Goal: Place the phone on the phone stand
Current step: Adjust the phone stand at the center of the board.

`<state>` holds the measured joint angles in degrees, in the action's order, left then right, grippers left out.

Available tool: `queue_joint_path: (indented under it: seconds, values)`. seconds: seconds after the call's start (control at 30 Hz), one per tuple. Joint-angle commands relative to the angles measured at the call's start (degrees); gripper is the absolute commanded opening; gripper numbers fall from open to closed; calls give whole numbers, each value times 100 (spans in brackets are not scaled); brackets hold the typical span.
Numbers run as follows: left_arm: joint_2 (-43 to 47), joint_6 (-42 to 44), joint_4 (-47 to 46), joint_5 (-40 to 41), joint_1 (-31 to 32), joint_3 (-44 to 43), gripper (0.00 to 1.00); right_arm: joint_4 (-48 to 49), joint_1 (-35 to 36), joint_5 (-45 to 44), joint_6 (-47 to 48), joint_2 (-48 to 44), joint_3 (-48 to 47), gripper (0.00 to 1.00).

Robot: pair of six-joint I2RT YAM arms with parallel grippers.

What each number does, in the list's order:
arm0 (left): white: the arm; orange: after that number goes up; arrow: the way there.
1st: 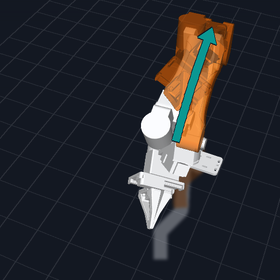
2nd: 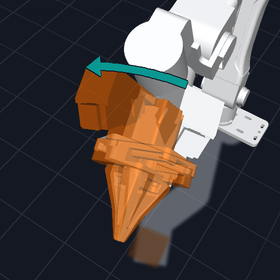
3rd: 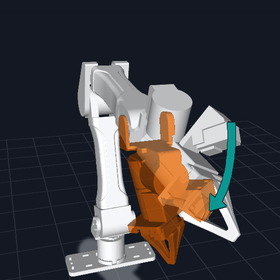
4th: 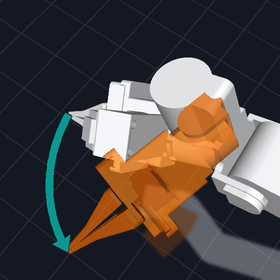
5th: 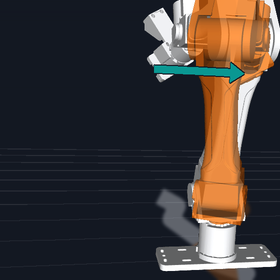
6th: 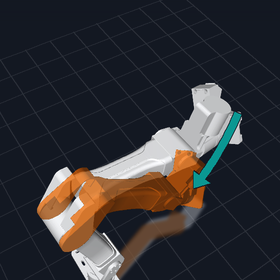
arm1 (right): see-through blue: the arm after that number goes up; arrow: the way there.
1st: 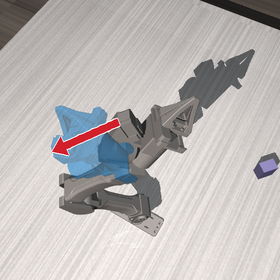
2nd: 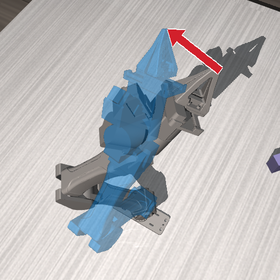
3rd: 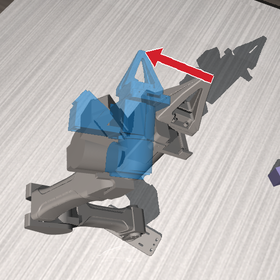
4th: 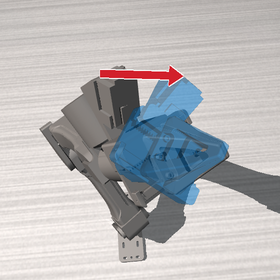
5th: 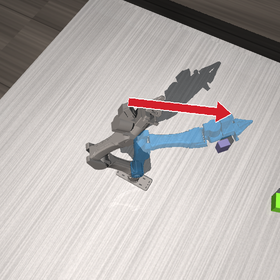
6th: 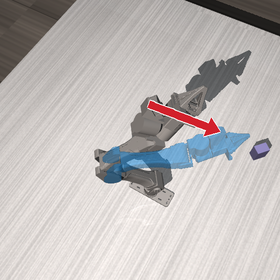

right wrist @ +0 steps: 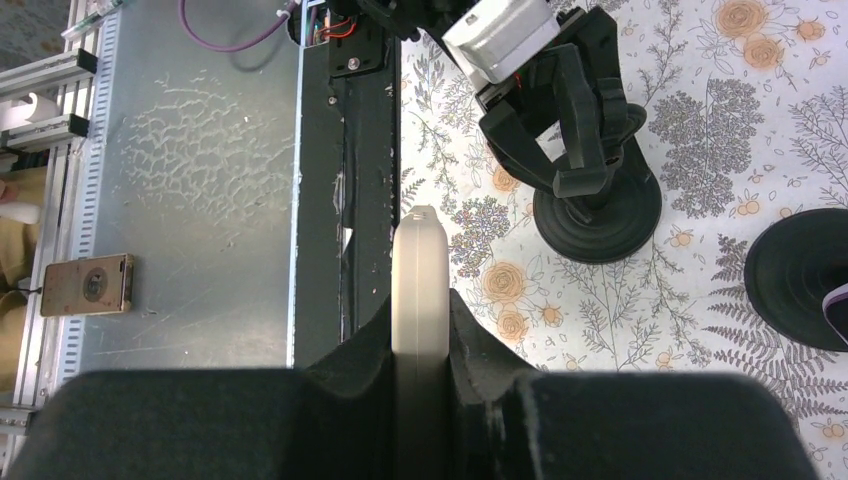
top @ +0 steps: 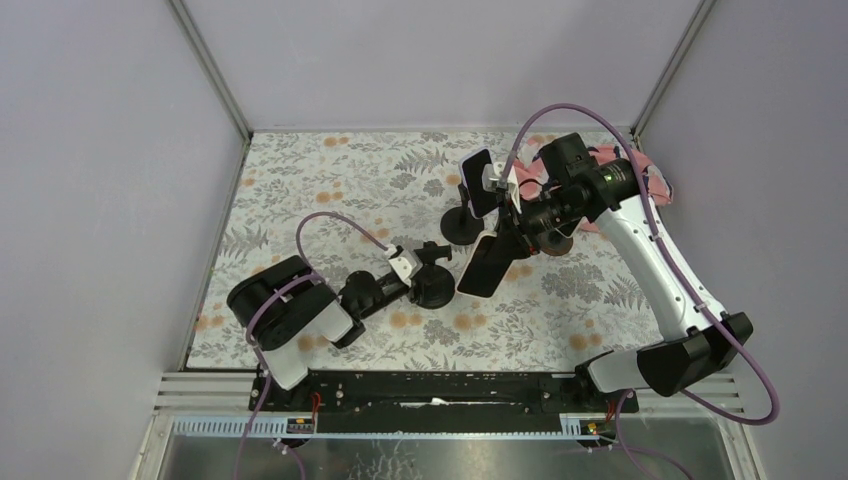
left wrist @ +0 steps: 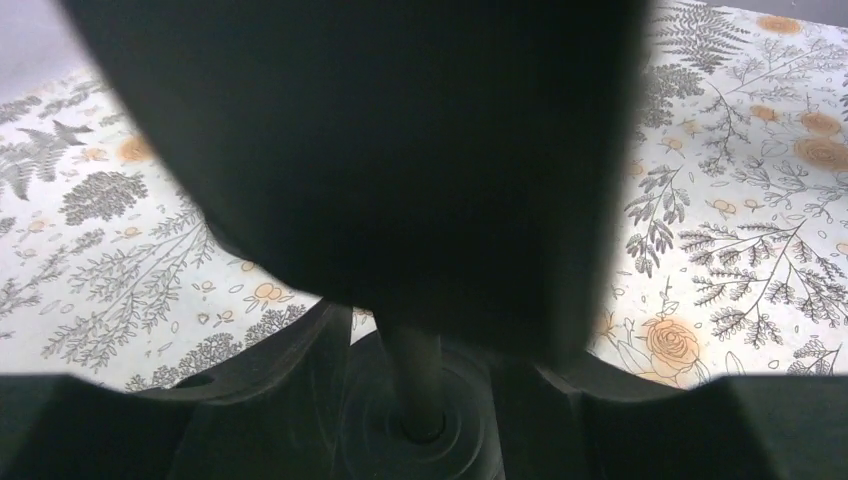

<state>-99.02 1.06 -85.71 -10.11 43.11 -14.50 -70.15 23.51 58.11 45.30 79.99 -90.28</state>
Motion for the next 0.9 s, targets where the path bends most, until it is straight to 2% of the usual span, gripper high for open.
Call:
queue_joint_path:
  seconds: [0.0,0.1,0.17,0.23,0.33,0.47,0.67,0.87]
  values:
    - [-283,266,-596,-414,-116,-210,51,21,-30,333,-144,-53,-201,0]
    - [-363,347,-588,-782,-149,-266,35,27,-30,303,-152,-28,-216,0]
    - [-381,490,-587,-1149,-161,-244,19,41,-30,308,-164,-6,-225,0]
    - [-369,484,-578,-1469,-162,-200,9,45,-30,359,-194,44,-263,0]
    - [-272,348,-534,-2144,-163,-114,2,41,-31,513,-197,164,-385,0]
    - [-281,63,-368,-3117,-158,-123,1,-41,122,602,-132,441,-787,0]
    - [-371,-214,-368,-3607,-155,-166,8,-270,589,548,32,836,-1178,0]
    - [-82,-542,-508,-3036,-154,43,52,-358,681,607,102,804,-1240,0]
